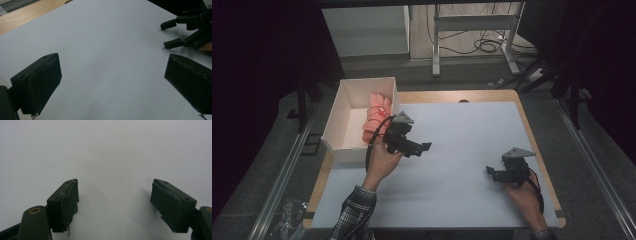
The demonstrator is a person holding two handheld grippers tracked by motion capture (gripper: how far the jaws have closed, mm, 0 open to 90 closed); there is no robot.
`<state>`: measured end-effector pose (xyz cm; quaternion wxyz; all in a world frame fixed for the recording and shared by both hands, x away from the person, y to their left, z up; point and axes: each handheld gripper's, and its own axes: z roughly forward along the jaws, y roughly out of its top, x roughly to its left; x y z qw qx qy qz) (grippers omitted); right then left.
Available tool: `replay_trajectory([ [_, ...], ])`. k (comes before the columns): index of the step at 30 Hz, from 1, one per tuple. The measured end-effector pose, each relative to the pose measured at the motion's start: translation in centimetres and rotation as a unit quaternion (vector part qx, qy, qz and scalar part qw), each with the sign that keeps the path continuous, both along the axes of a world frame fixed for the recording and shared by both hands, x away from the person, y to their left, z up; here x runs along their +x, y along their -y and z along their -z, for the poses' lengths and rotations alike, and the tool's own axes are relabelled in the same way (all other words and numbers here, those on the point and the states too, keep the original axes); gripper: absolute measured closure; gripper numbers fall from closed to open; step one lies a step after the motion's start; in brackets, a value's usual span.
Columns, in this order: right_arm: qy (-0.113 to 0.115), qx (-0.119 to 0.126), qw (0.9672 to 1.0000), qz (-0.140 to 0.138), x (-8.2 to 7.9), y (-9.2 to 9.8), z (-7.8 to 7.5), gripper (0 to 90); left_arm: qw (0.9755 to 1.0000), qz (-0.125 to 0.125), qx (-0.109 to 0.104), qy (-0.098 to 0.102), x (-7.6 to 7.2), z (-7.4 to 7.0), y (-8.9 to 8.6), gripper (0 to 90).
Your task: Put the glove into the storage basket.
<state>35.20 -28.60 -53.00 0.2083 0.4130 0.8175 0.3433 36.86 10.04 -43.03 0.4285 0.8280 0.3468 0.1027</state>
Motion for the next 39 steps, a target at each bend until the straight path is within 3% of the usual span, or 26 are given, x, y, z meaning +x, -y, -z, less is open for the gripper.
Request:
replay_trajectory([
  [18,0.0,0.0,1.0,0.0,0.0,0.0,0.0,22.7,0.9993,0.037,0.007,-0.006,-2.1,4.9,2.1,1.3],
  [30,0.0,0.0,1.0,0.0,0.0,0.0,0.0,22.7,0.9991,0.032,0.018,-0.021,-3.0,8.8,1.9,1.3],
  [35,0.0,0.0,1.0,0.0,0.0,0.0,0.0,22.7,0.999,0.031,0.014,-0.03,-3.4,10.2,1.6,1.3],
  [39,0.0,0.0,1.0,0.0,0.0,0.0,0.0,22.7,0.9987,0.028,0.03,-0.03,-3.6,10.9,1.6,1.3],
])
